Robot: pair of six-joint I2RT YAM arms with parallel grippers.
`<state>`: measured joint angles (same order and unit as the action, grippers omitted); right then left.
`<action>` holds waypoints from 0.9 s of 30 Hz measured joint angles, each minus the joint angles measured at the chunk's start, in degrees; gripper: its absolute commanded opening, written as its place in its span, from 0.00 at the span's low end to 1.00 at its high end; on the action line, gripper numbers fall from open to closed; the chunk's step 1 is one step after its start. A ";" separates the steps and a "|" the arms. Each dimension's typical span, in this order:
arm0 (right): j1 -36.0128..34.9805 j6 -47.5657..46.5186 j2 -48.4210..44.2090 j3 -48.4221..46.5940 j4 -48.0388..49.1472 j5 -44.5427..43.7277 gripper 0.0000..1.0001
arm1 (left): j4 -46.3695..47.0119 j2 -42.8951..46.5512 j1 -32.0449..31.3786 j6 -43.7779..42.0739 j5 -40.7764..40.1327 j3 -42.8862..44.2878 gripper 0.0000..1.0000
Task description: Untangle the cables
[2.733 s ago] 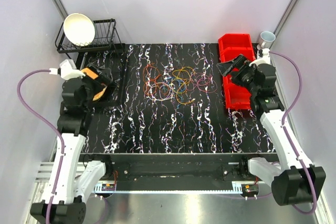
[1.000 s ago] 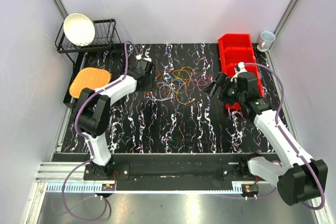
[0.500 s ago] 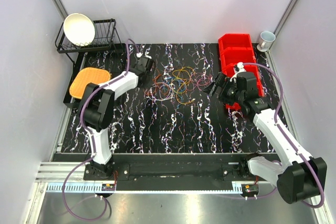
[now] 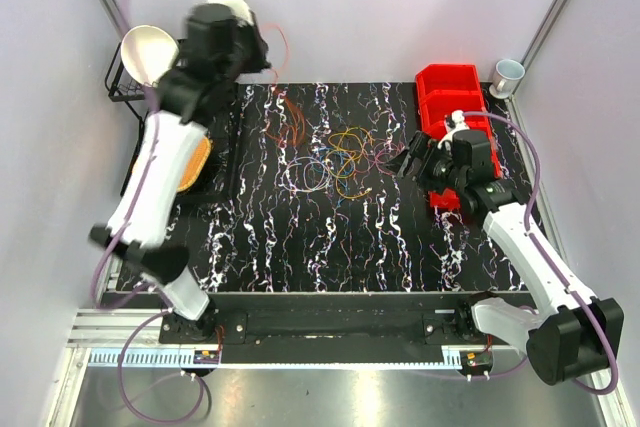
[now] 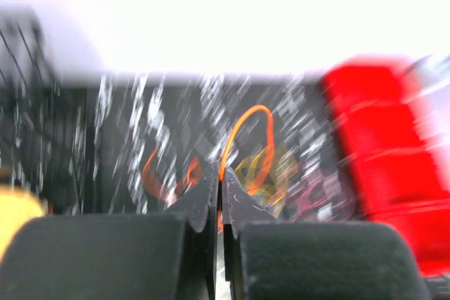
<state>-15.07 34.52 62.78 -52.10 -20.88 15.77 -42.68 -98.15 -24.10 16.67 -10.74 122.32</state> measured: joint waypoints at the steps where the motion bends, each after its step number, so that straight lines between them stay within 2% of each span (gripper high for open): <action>1: 0.00 -0.02 0.00 -0.57 0.04 0.35 1.00 | 0.15 2.49 -0.48 -0.39 0.57 1.84 0.00; 3: 0.00 -0.07 0.00 -1.70 0.28 0.90 1.00 | 0.42 6.95 -1.31 -0.83 1.77 3.45 0.00; 6: 0.00 -0.04 -0.09 -2.29 1.88 2.27 1.00 | 2.14 12.87 -2.25 -1.31 4.52 1.44 0.00; 10: 0.00 0.42 -0.20 -2.27 3.80 4.96 1.00 | 5.62 17.70 -2.03 -1.42 10.05 -7.78 0.00; 19: 0.00 1.73 -2.49 -0.79 9.07 11.82 1.00 | 9.31 15.50 -3.21 0.44 28.98 -28.26 0.00; 27: 0.00 3.15 -5.86 0.09 15.74 16.90 1.00 | 14.32 16.04 -4.33 2.91 40.13 -33.48 0.00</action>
<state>-15.07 37.67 56.93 -52.01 -5.15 32.67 -28.36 -82.11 -28.42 19.57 29.39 88.84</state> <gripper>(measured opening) 0.994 0.012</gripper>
